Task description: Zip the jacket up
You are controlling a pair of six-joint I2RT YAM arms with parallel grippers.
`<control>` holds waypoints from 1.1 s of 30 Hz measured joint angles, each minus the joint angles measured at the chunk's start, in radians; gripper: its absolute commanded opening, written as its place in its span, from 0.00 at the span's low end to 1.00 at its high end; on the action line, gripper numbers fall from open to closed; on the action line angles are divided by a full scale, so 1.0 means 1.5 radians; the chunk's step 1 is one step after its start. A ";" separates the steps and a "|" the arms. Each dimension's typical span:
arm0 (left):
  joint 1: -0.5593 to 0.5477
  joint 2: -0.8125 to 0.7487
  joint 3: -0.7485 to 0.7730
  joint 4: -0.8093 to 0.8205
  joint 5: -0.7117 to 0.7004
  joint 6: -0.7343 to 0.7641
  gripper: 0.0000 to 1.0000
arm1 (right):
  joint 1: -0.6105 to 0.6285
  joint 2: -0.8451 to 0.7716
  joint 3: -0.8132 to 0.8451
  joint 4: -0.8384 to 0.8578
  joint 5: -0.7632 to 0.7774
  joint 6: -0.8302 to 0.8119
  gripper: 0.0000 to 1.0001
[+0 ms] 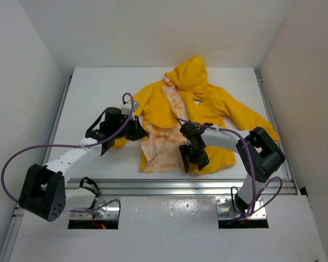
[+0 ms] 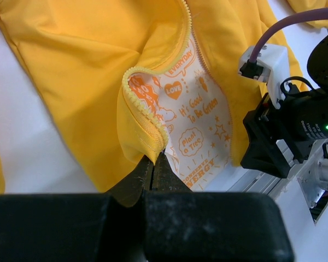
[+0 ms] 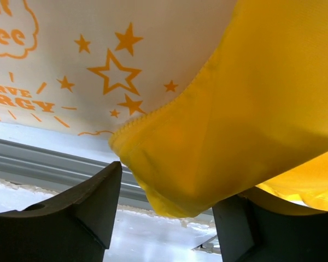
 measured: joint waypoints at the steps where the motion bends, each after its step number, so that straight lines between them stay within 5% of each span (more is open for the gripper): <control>1: 0.000 0.000 -0.001 0.001 0.001 0.000 0.00 | 0.000 0.000 0.000 0.002 0.000 0.002 0.61; 14: 0.000 0.000 -0.008 0.006 0.003 0.000 0.00 | 0.000 0.001 0.000 0.024 0.033 0.030 0.02; 19: 0.000 0.000 -0.008 0.008 0.003 0.001 0.00 | -0.006 -0.046 -0.036 0.048 0.043 -0.001 0.00; 25: -0.006 -0.018 -0.023 0.020 0.018 0.013 0.00 | -0.081 -0.321 -0.133 0.103 0.000 -0.113 0.00; 29: -0.034 -0.043 -0.028 0.034 0.039 0.037 0.00 | -0.127 -0.403 -0.134 0.168 -0.090 -0.162 0.00; 33: -0.053 -0.054 -0.025 0.042 0.077 0.062 0.00 | -0.185 -0.376 -0.124 0.219 -0.246 -0.147 0.00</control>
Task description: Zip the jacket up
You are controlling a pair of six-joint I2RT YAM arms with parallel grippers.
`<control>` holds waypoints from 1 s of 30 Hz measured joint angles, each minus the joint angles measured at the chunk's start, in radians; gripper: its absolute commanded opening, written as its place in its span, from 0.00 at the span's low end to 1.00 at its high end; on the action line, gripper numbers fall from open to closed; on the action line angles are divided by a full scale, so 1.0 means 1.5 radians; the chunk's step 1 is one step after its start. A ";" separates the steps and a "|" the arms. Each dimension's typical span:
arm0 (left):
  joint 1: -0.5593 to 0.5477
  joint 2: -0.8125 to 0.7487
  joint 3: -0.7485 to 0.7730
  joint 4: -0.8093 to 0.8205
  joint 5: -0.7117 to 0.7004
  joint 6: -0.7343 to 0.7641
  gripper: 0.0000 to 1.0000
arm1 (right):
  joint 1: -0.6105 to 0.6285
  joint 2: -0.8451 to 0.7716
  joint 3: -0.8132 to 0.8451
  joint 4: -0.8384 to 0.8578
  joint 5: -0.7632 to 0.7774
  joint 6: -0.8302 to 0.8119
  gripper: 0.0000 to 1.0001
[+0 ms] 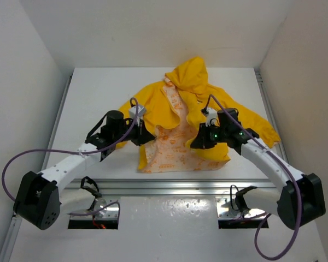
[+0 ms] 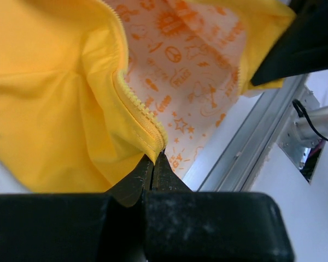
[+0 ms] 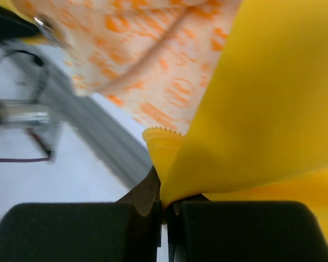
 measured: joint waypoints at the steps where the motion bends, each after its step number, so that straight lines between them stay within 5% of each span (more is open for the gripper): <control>1: -0.003 0.000 0.002 0.000 0.007 0.004 0.00 | -0.008 0.011 0.001 0.018 -0.033 0.015 0.00; 8: -0.031 0.000 0.033 -0.001 0.054 0.030 0.00 | -0.055 0.137 0.013 0.248 -0.273 0.232 0.00; 17: -0.050 0.019 0.073 0.001 0.109 0.032 0.00 | -0.063 0.185 0.024 0.500 -0.405 0.449 0.00; 21: -0.051 0.028 0.077 0.002 0.135 0.020 0.00 | -0.063 0.174 0.024 0.486 -0.425 0.432 0.00; 30: -0.057 0.042 0.096 0.030 0.225 -0.008 0.00 | -0.058 0.060 0.025 0.256 -0.413 0.212 0.00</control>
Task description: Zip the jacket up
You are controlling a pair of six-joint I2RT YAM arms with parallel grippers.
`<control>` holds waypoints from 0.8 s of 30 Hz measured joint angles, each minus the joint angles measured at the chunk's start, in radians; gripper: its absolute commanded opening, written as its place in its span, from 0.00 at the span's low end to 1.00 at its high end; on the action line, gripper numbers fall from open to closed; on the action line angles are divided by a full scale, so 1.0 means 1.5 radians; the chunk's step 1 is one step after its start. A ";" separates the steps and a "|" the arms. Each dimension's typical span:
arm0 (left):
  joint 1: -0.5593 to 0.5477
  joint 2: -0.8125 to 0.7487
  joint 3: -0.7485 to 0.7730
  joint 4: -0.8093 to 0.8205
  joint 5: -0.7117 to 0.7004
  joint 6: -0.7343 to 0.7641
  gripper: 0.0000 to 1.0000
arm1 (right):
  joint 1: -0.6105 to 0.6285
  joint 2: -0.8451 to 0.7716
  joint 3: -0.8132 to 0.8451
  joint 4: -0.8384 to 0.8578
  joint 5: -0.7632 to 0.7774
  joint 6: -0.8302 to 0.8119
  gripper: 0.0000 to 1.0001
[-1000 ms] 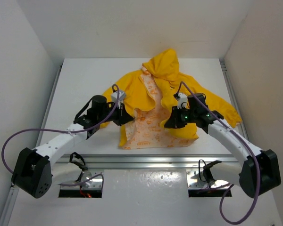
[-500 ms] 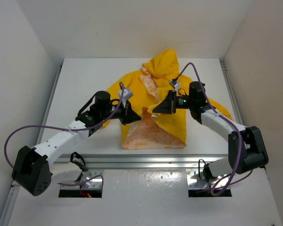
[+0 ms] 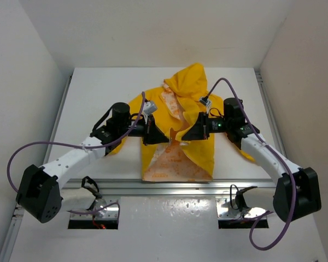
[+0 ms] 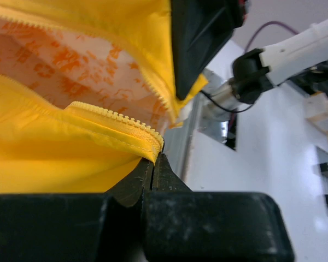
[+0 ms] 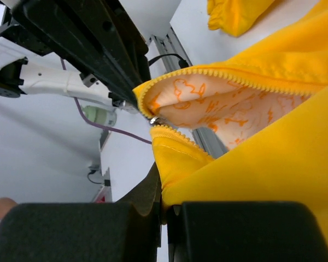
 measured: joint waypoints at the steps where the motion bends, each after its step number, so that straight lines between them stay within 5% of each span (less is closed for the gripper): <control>1: 0.000 0.002 0.000 0.010 0.013 -0.012 0.00 | 0.000 -0.004 0.000 -0.006 0.002 -0.008 0.00; 24: 0.050 0.061 -0.003 0.242 0.175 -0.258 0.00 | -0.002 -0.032 -0.050 0.086 0.026 0.043 0.00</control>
